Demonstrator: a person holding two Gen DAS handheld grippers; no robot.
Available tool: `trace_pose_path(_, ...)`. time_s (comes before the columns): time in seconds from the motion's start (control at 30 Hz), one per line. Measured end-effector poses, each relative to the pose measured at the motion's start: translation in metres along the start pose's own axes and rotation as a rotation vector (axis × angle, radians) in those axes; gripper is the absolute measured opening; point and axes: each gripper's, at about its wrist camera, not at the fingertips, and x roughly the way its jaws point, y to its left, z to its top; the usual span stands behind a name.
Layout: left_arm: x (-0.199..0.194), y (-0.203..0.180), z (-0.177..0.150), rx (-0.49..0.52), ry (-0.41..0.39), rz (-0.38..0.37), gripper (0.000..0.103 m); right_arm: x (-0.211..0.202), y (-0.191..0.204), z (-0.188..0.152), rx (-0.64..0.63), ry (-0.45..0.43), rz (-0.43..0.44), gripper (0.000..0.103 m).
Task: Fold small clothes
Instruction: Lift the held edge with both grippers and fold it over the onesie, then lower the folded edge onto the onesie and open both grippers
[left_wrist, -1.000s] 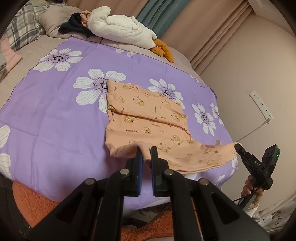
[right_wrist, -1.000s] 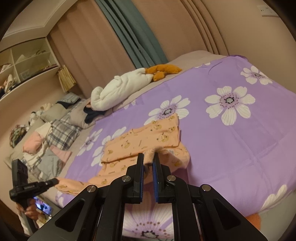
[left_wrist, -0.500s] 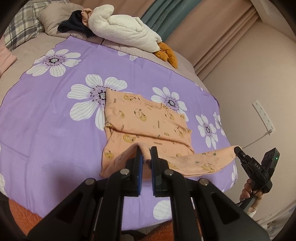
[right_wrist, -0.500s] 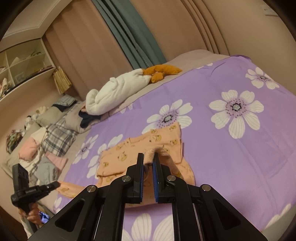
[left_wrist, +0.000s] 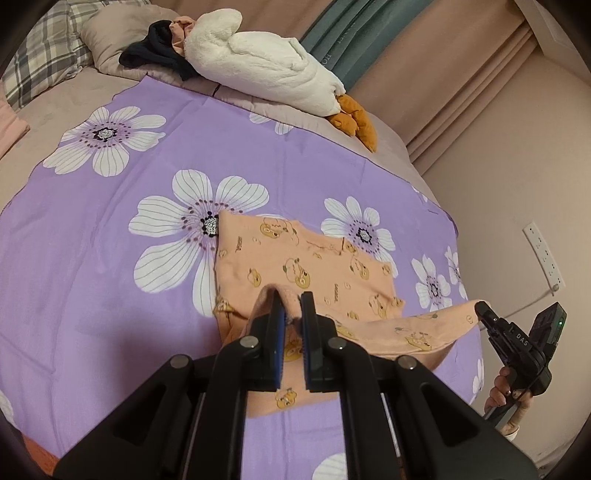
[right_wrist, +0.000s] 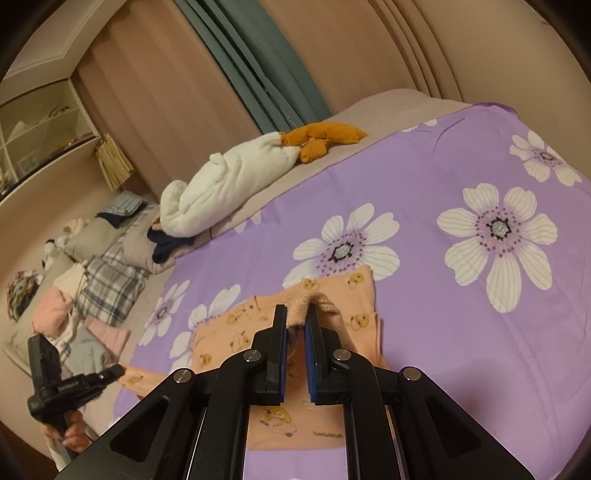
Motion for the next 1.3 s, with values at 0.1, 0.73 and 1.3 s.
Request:
trace_pose_path(0.1, 0.011, 0.005, 0.008, -0.023, 0.005, -0.003, 0.007, 0.010, -0.001, 0.005, 0.005, 0.011, -0.003, 0.010)
trace_pose_path(0.73, 0.113, 0.032, 0.069, -0.078, 0.087, 0.089, 0.007, 0.120, -0.027, 0.038, 0.098, 0.114, -0.091, 0.010)
trace_pose_path(1.3, 0.191, 0.061, 0.101, -0.109, 0.157, 0.157, 0.010, 0.202, -0.059, 0.039, 0.131, 0.250, -0.207, 0.010)
